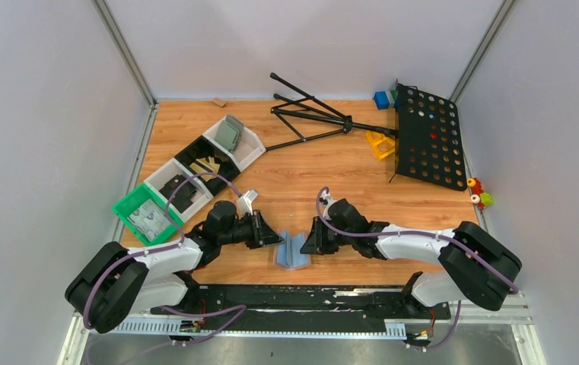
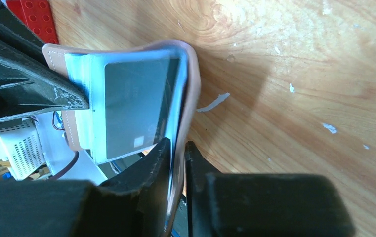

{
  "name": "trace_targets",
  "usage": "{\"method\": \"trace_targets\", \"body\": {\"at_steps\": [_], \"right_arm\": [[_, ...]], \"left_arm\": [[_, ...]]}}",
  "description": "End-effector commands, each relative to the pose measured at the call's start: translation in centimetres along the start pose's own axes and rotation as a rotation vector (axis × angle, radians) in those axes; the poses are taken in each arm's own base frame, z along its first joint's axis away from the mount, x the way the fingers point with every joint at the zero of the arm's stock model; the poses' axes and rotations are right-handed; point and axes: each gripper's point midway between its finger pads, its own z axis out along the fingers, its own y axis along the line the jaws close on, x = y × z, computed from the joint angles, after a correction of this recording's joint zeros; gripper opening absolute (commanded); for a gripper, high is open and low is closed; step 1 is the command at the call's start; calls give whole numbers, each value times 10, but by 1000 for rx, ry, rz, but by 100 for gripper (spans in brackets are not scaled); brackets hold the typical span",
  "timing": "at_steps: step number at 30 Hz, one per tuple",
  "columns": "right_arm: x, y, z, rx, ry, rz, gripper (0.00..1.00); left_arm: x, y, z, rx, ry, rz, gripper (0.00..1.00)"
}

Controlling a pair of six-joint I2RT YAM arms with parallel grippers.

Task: Take the credit cards out of the card holder
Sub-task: Remove the credit card from the card holder.

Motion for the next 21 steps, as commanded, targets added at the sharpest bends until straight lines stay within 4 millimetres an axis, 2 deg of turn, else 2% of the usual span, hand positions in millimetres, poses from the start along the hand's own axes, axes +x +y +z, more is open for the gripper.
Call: {"method": "trace_targets", "body": {"at_steps": [1,7,15,17,18,19,21], "right_arm": [[-5,10,2,-55,-20,-6,23],[-9,14,-5,-92,-54,2,42],[-10,31,-9,-169,-47,9,69],[-11,35,-8,-161,-46,11,81],[-11,36,-7,-148,-42,11,93],[-12,37,-6,-135,-43,9,98],[-12,40,-4,-117,-41,5,100]], "left_arm": [[1,-4,1,28,5,13,14],[1,0,0,0,8,19,6],[-4,-14,-8,24,-22,21,2],[-5,-13,-10,12,-35,19,1],[-6,-12,-11,6,-44,15,0],[-7,-12,-12,2,-55,9,0],[-9,-10,-15,-6,-81,-6,0]]}}
